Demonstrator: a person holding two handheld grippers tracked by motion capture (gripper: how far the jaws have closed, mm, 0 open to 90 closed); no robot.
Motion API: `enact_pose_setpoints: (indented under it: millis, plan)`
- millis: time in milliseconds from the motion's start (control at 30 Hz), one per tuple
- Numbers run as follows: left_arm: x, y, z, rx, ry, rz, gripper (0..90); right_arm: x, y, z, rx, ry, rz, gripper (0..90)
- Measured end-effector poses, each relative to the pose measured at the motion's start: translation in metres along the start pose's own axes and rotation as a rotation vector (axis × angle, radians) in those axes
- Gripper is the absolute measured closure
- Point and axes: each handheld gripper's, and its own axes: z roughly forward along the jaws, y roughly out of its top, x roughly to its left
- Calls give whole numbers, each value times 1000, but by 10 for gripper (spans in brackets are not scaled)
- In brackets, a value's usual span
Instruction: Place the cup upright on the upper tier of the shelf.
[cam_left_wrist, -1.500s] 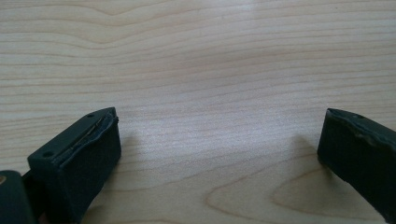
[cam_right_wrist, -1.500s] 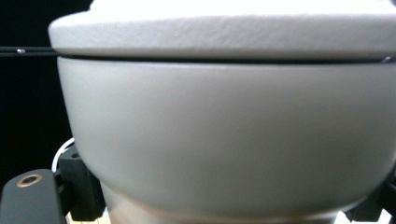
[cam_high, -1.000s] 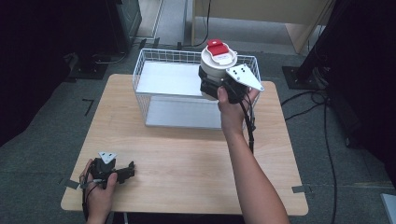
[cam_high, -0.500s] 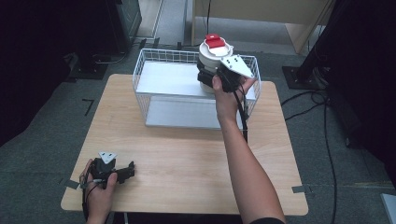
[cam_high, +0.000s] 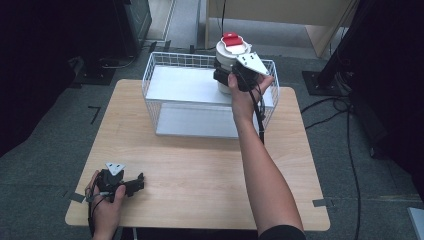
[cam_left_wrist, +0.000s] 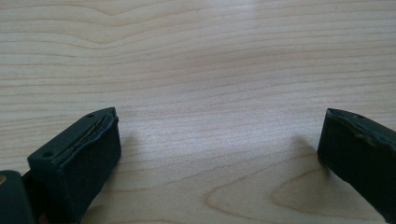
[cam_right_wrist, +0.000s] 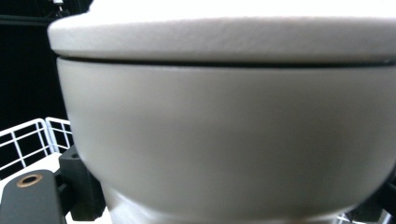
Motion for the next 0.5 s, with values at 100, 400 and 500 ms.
enact_pose_setpoints:
  millis: [100, 400, 500]
  plan:
    - [0, 0, 0, 0, 0, 0, 0, -3, -2, 0, 4, -6, 7, 107]
    - [0, 0, 0, 1, 0, 1, 0, -4, -8, -2, 5, 4, -14, 107]
    - [0, 0, 0, 1, 0, 1, 0, -6, -9, -4, -2, 10, -9, 108]
